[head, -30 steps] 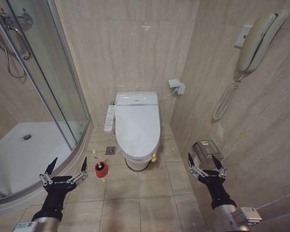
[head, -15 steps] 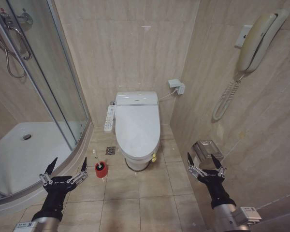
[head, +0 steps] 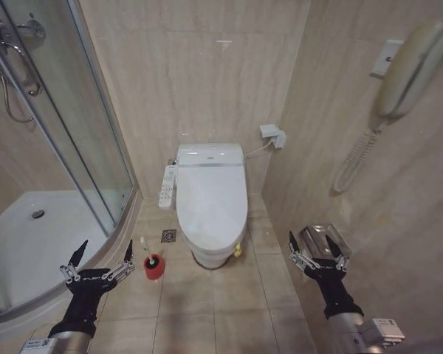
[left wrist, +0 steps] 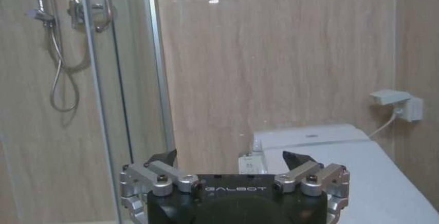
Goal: Open the toilet lid, clean the toilet bowl with a toilet brush, close the toilet lid, and flush.
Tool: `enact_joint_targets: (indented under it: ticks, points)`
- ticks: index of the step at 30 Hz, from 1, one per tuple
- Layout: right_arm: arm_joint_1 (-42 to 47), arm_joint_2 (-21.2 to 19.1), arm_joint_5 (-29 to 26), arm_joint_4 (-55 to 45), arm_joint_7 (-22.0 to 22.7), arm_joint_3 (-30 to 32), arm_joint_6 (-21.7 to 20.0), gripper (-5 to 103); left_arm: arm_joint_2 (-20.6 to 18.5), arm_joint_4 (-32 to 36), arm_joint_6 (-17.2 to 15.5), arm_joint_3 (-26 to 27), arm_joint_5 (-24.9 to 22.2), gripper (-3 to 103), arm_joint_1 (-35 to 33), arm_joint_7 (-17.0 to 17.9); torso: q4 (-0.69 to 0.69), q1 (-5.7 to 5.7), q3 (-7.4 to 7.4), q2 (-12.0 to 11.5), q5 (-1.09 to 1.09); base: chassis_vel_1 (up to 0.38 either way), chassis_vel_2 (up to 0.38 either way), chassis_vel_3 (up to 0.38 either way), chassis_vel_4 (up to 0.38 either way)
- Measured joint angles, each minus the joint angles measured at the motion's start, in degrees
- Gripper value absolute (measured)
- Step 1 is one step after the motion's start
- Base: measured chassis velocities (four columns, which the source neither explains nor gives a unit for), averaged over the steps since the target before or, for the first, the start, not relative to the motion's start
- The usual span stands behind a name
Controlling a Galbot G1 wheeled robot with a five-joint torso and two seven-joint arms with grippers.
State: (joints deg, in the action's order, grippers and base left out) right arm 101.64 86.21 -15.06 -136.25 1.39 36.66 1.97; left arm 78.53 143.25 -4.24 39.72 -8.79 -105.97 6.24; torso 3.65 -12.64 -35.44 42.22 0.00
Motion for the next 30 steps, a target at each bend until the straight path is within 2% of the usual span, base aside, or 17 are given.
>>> enact_joint_targets:
  ticks: [10,13,20,30]
  points:
    - [-0.41,-0.14,0.95,0.04,1.71,0.45,0.16,100,-0.01,0.0,0.0,0.0,0.0,100,0.01,0.0,0.01,-0.08,-0.03,-0.03,-0.02,-0.207,0.199,0.212,-0.213]
    - [-0.66,-0.23,1.23,0.36,1.75,0.55,0.56,100,0.0,0.0,0.0,0.0,0.0,100,0.01,0.0,-0.02,-0.06,-0.02,-0.03,0.0,-0.06,0.091,0.007,-0.015]
    - [-1.07,-0.1,1.49,1.76,1.99,0.52,1.94,100,0.0,0.0,0.0,0.0,0.0,100,-0.01,0.0,0.02,0.05,0.02,0.02,0.0,0.023,-0.029,-0.008,0.037]
    - [-2.16,-1.1,3.57,3.67,1.89,0.36,3.51,100,0.0,0.0,0.0,0.0,0.0,100,0.01,0.0,0.01,-0.05,-0.01,-0.01,-0.01,-0.062,0.085,0.079,-0.076]
